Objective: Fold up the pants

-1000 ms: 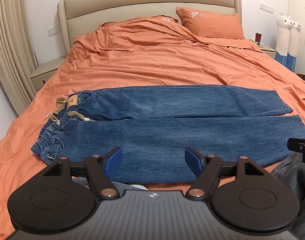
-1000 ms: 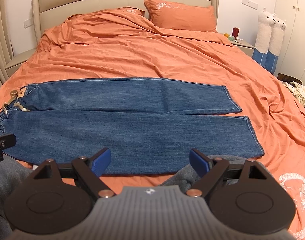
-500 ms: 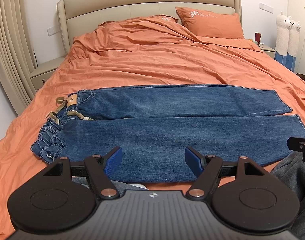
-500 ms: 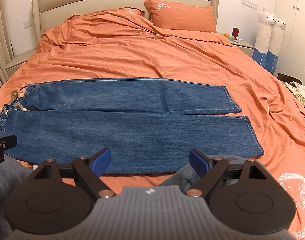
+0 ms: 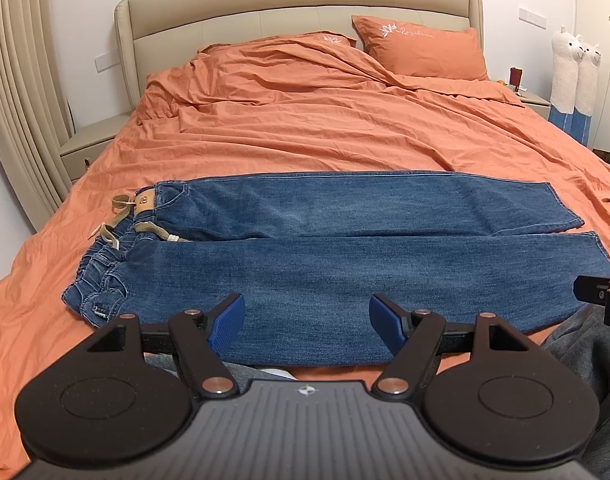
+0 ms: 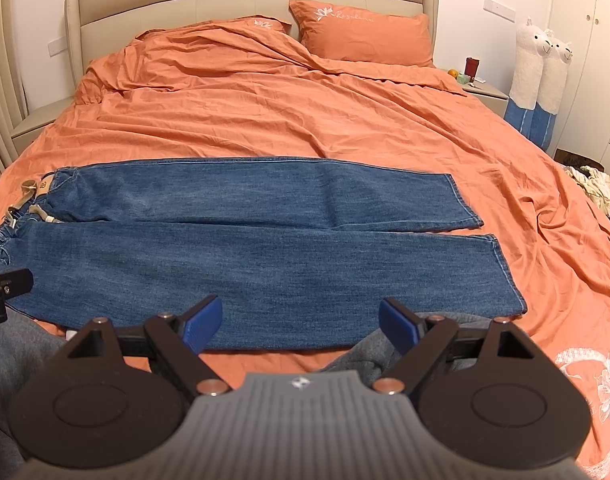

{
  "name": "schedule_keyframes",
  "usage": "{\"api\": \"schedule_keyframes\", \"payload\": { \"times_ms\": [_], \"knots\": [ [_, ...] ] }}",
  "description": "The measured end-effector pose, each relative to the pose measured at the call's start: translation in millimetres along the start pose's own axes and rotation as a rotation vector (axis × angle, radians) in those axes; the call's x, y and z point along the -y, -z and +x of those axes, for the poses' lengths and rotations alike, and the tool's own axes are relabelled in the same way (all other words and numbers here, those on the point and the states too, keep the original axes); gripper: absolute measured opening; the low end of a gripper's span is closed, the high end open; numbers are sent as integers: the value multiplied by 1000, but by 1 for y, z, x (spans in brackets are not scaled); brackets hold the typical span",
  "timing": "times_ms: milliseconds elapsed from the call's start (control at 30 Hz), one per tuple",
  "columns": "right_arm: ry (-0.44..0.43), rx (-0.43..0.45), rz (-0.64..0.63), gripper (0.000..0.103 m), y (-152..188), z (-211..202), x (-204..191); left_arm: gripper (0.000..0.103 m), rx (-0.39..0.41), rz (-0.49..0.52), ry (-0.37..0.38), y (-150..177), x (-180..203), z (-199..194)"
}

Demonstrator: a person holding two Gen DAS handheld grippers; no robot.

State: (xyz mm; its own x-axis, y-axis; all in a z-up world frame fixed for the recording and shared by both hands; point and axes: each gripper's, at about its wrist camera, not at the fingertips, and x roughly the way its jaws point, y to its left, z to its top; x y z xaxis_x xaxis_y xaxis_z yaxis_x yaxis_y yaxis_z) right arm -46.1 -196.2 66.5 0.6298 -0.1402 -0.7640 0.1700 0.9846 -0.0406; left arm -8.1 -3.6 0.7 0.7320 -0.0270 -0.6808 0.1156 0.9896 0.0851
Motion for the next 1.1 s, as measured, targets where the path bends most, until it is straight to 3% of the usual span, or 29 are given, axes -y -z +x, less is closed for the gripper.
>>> {"api": "schedule_keyframes", "payload": {
  "times_ms": [333,533,600,800,1100],
  "knots": [
    [3,1,-2,82,0,-1,-1,82,-1,-10,14,0,-2,1],
    [-3,0,-17,82,-3,7,-3,71,4,-41,69,-4,-22,5],
    [-20,17,-34,82,-4,14,-3,63,9,-36,59,-7,-35,10],
    [-92,111,-111,82,-8,60,0,60,23,-65,-1,-21,-106,37],
    [-290,1,66,82,-13,172,8,68,-35,-116,3,-36,-232,126]
  ]
}}
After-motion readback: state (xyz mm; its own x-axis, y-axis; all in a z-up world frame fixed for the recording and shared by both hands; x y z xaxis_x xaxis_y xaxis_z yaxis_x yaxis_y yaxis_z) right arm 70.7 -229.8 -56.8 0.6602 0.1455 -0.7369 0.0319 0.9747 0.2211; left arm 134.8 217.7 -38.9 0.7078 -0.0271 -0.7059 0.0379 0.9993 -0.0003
